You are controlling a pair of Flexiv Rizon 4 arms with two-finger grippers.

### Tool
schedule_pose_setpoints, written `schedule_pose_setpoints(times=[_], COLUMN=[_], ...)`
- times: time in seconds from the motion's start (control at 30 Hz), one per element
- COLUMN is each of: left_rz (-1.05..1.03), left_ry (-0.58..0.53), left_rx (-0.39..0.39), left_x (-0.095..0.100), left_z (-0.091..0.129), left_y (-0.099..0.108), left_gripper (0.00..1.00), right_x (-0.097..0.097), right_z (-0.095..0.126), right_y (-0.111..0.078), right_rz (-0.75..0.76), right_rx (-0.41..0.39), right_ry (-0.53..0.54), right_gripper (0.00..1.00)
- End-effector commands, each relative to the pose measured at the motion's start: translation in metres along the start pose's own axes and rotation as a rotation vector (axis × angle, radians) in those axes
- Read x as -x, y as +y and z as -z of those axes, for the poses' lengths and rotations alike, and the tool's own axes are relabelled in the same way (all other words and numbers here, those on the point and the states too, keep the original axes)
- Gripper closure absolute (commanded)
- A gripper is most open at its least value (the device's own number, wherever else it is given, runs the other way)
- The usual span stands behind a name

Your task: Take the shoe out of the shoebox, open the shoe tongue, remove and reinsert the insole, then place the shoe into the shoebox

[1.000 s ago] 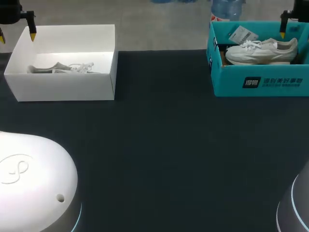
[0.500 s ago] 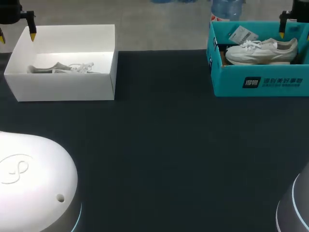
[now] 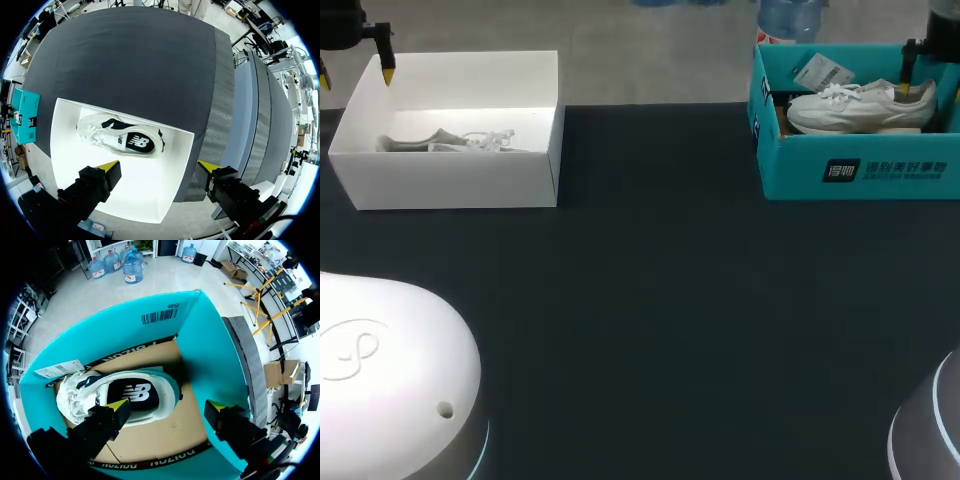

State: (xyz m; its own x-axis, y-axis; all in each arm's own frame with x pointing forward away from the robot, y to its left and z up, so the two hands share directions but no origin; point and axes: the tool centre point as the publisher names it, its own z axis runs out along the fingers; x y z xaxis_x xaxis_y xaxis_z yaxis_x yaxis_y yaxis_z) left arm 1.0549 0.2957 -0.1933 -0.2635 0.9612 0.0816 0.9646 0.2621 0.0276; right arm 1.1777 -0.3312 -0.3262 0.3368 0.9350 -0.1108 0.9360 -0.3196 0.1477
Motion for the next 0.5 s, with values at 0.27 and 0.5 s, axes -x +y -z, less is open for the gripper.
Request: schedule_pose_setpoints(times=[0.27, 0.5], left_rz=[0.000, 0.000], left_ry=[0.002, 0.002], left_rx=[0.004, 0.004], left_x=[0.000, 0.000], left_z=[0.000, 0.000], left_y=[-0.002, -0.002], left_gripper=[0.00, 0.00], right_x=[0.002, -0.002], right_z=[-0.032, -0.051], right_y=[0.014, 0.011], right_rz=[0.002, 0.025], right_rx=[-0.121, -0.176], right_ry=[0.000, -0.007], right_gripper=[0.00, 0.00])
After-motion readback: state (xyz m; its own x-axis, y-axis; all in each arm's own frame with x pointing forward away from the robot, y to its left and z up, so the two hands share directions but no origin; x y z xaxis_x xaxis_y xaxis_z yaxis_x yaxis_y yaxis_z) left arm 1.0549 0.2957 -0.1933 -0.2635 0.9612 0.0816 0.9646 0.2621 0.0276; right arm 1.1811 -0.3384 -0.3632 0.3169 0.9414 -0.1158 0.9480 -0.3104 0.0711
